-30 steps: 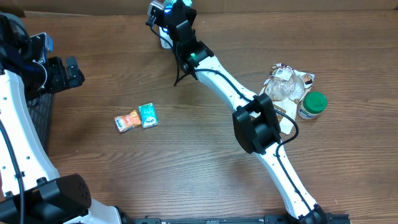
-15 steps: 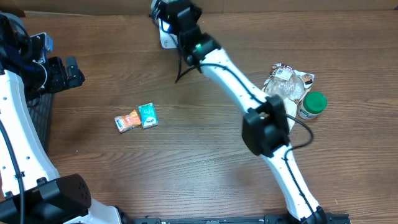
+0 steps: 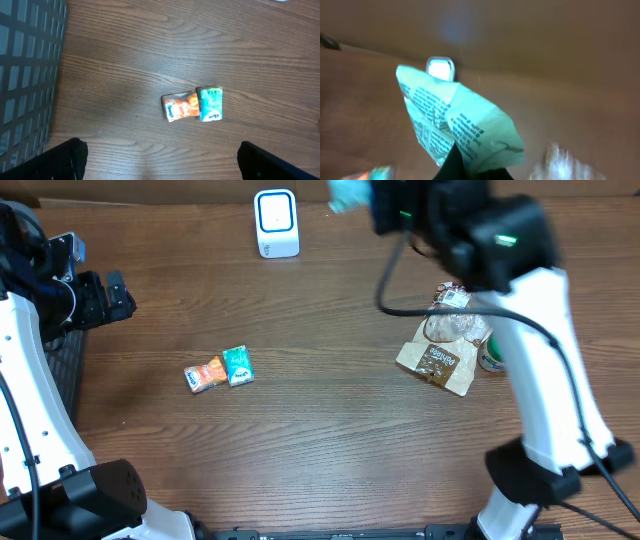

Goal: Scan the item barcode
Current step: 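Carry the pack right and drop it onto the PanTree bag, then open the right gripper and move it left to the remaining packs, then grasp the teal wipes pack with the right gripper and lift it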

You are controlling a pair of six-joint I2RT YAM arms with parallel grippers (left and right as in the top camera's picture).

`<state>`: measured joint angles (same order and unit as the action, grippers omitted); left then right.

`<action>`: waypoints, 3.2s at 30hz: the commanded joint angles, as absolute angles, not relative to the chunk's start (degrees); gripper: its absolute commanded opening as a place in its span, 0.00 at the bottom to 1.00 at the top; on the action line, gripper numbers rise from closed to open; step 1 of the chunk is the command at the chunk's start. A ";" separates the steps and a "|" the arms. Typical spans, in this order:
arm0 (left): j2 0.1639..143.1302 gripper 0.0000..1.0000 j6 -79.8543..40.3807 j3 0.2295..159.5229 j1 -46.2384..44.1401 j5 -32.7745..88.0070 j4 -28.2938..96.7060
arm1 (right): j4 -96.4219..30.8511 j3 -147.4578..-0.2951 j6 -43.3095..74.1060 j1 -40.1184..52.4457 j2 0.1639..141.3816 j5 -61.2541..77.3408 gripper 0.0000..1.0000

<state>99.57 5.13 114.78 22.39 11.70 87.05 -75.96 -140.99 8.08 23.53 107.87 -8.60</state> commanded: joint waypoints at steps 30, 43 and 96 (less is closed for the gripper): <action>99.63 0.99 6.24 114.89 22.48 11.81 86.91 | -88.75 -110.85 29.93 2.96 117.80 -15.42 0.47; 99.63 1.00 6.24 114.89 22.48 11.81 86.91 | -90.65 -119.31 17.61 4.14 117.75 -6.15 0.86; 99.63 1.00 6.24 114.89 22.48 11.81 86.91 | -31.31 -95.72 31.79 43.24 131.46 25.21 0.34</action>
